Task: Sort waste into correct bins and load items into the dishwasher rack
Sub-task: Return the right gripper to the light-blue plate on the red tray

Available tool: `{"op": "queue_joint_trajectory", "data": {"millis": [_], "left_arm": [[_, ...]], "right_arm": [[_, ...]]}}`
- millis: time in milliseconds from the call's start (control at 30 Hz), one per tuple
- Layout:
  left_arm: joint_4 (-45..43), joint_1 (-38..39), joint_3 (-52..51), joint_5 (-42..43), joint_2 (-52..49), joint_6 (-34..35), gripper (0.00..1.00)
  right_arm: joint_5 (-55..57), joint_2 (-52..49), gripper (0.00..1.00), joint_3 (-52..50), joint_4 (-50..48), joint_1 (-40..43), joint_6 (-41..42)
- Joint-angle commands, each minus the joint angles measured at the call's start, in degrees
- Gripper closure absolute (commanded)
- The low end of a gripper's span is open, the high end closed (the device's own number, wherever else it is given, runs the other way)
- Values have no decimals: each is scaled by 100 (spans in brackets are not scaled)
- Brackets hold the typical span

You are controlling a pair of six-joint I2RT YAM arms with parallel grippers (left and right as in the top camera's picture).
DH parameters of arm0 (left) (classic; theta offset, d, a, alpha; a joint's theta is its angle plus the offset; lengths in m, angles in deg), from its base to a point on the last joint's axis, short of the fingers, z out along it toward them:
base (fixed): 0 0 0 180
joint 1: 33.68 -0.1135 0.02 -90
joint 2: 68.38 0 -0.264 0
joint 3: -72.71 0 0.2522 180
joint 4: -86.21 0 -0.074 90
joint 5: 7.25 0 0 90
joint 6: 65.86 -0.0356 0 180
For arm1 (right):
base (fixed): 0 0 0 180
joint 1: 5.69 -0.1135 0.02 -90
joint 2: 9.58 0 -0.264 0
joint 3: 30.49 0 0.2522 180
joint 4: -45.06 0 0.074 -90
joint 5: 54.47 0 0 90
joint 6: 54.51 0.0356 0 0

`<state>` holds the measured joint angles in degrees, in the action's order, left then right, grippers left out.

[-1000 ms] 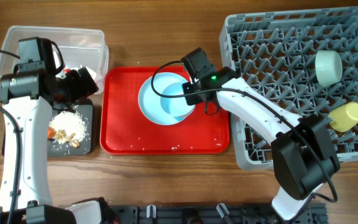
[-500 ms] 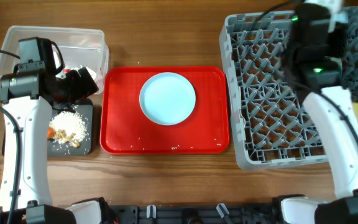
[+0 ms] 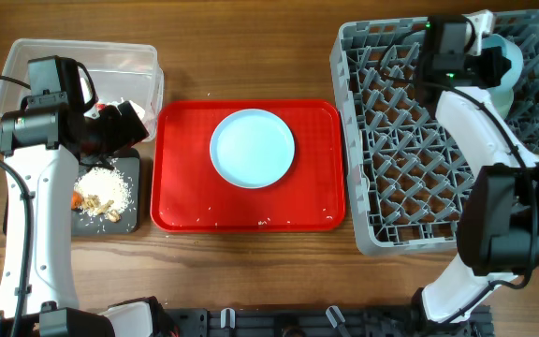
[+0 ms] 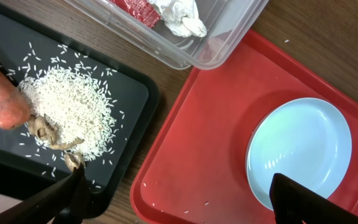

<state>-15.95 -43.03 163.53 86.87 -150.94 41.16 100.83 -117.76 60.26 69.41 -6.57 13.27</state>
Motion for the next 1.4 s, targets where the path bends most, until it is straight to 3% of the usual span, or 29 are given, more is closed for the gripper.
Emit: {"op": "queue_joint_trajectory", "data": {"millis": [0, 333, 533, 700, 800, 867, 900, 967, 1133, 1200, 1300, 1367], "left_arm": [[-17, 11, -2, -57, -28, -9, 5], [-17, 11, -2, -57, -28, -9, 5], [-20, 11, -2, -57, -28, -9, 5], [-20, 11, -2, -57, -28, -9, 5], [-20, 11, -2, -57, -28, -9, 5], [-17, 11, -2, -55, -28, -7, 5], [-15, 11, -2, -55, -28, -7, 5], [-17, 13, -2, -55, -28, -7, 5], [-15, 11, -2, -55, -28, -9, 5], [-15, 13, -2, -57, -28, -9, 5], [-17, 11, -2, -57, -28, -9, 5], [-17, 11, -2, -57, -28, -9, 5]], "right_arm": [[-140, -343, 95, 13, 50, -245, -7], [848, -341, 96, 13, 103, -796, 179], [863, -334, 95, 13, 321, -1344, 142], [855, -334, 77, 13, 378, -1639, 299], [715, -269, 77, 13, 671, -1657, 601], [264, -101, 73, 13, 1082, -1650, 1032], [-22, 33, 63, 15, 1274, -1650, 1209], [-420, 232, 54, 15, 1486, -1650, 1362], [-2037, 1152, 41, 15, 2026, -1652, 1637], [-3451, 1652, 35, 15, 2122, -1657, 1615], [-6638, 2035, 35, 15, 2131, -1663, 1698], [-7573, 1961, 36, 15, 2175, -1762, 2168]]}}
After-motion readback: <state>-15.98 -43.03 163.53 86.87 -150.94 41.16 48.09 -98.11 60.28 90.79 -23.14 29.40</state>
